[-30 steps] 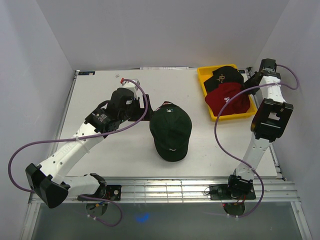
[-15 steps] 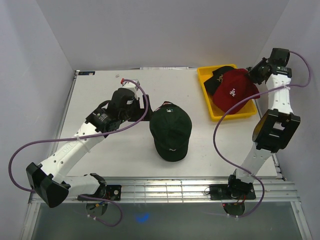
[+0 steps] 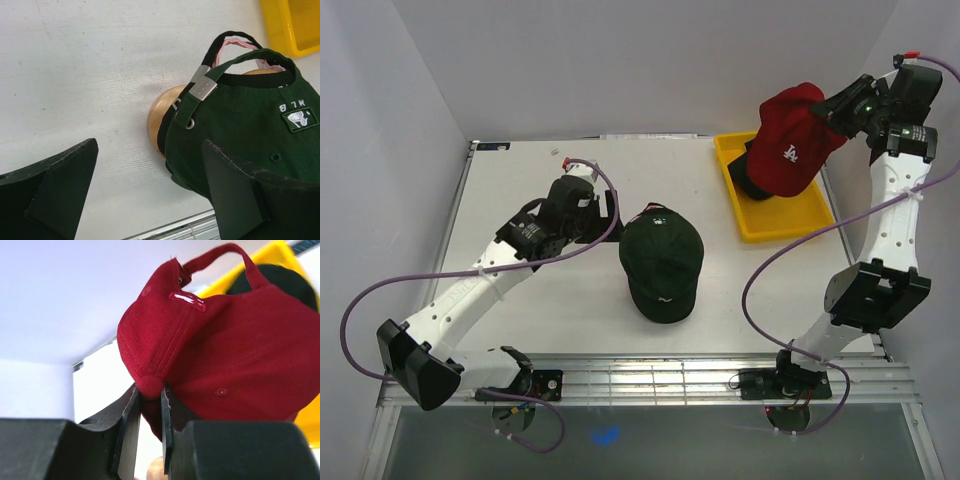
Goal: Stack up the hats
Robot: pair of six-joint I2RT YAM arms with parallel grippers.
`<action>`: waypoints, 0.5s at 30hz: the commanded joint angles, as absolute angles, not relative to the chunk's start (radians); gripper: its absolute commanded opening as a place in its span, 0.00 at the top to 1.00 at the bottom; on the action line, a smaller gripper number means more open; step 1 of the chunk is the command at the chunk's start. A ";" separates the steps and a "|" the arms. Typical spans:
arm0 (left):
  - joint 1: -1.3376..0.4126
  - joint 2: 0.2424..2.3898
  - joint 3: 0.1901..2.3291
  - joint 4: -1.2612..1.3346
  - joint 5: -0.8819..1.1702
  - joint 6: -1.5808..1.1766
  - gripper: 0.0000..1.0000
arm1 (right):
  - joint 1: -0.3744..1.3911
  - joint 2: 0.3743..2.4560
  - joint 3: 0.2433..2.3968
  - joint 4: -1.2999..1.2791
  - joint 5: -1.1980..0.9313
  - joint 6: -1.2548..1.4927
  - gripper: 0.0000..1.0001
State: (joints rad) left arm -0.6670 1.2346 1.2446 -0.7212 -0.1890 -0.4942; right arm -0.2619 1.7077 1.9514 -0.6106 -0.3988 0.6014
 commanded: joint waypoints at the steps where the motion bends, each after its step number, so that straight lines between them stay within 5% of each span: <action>1: -0.672 1.230 1.295 -0.745 -0.225 -0.505 0.04 | -0.249 1.565 2.043 -0.588 -0.549 0.621 0.90; 15: -0.672 1.247 1.469 -0.822 -0.225 -0.563 0.03 | -0.135 1.246 1.924 -0.557 -0.767 0.672 0.86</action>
State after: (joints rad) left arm -0.6670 1.2610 1.3960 -0.8001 -0.2245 -0.5373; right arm -0.1673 1.2602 1.9335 -0.5587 -0.7158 0.6605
